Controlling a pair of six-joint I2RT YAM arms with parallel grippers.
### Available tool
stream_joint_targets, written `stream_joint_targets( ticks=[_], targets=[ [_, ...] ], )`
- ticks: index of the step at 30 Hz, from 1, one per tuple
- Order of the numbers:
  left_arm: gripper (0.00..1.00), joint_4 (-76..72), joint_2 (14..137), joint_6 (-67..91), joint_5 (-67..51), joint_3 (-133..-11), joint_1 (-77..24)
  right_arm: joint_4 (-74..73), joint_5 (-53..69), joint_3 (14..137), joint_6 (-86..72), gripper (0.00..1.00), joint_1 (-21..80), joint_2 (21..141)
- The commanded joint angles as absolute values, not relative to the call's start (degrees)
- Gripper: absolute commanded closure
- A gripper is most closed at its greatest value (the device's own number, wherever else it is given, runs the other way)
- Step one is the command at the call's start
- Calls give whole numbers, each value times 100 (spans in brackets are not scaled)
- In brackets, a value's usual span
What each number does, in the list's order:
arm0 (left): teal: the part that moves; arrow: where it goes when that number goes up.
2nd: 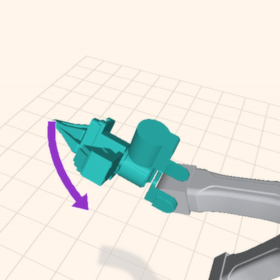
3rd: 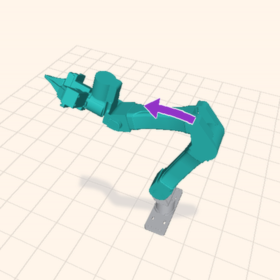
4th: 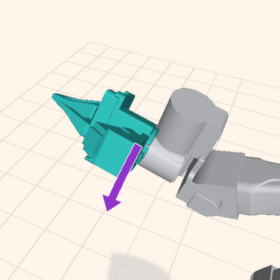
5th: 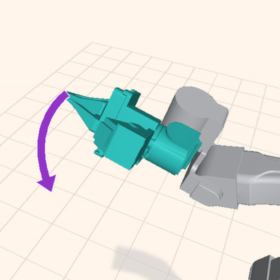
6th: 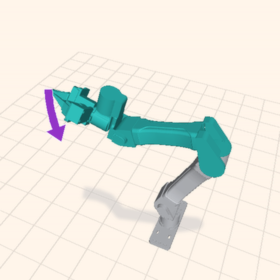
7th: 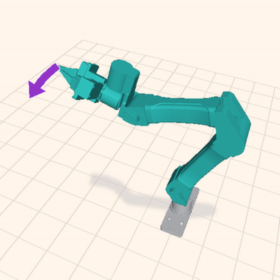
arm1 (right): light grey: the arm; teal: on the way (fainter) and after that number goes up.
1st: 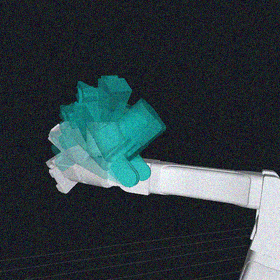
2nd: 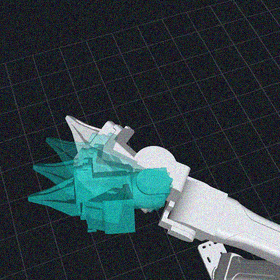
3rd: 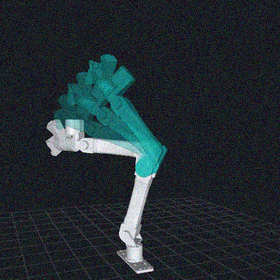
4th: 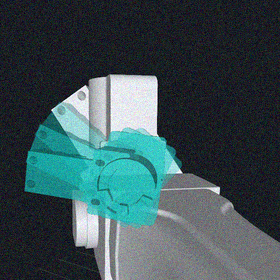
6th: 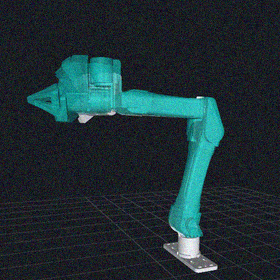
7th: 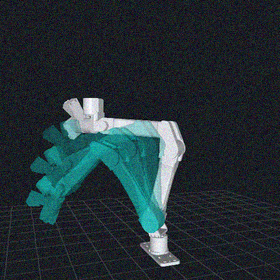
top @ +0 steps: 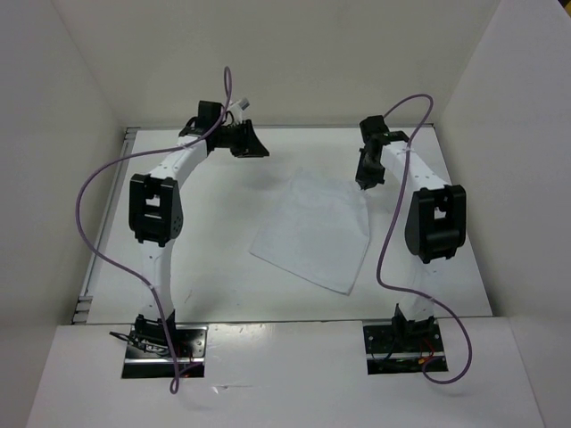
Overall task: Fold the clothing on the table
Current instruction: Fold the skirt
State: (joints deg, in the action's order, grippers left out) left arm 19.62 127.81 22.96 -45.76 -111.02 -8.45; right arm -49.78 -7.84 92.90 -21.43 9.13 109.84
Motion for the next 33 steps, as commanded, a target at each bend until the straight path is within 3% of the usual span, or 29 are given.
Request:
stream_joint_targets(
  ticks=[1,14,19,33],
  targets=[
    [56,1644,13279,2399,-4412,-11513,-1089,-4992,-1116,9851,-2276,98,949,11390],
    [51,1907,15169,2364,-4474,-13208,-1406,-5353,-1125,10512,-2163,98,949,11663],
    [50,2644,16196,2539,-4421,-15588,-1512,-5353,-1125,10450,-2162,98,949,11610],
    [50,2628,16409,2619,-4193,-15425,-1679,-5353,-1020,10424,-2162,98,949,11663]
  ],
)
